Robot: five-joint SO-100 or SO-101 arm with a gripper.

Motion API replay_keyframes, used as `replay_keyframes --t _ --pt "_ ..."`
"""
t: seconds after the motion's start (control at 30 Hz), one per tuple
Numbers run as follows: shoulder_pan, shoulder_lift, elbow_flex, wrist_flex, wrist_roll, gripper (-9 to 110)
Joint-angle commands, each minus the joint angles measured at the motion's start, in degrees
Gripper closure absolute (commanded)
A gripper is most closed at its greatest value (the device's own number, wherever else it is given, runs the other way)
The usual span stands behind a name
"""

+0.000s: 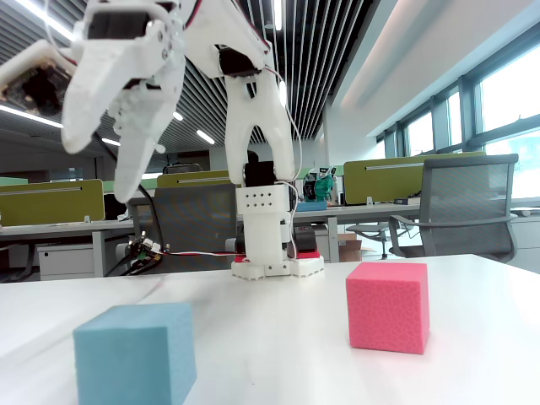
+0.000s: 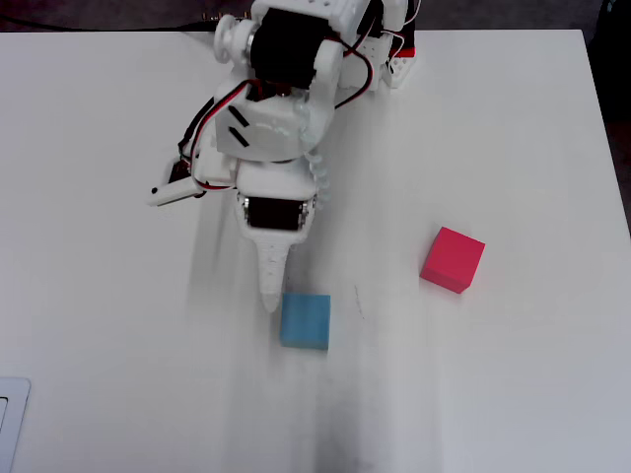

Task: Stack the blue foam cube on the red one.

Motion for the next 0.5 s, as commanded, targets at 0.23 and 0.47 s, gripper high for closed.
replay_keyframes --t 0.23,0.47 --pt "-2.55 -14.24 -15.47 1.67 0.26 70" --pt "-4.57 -17.67 -16.17 2.29 0.35 71"
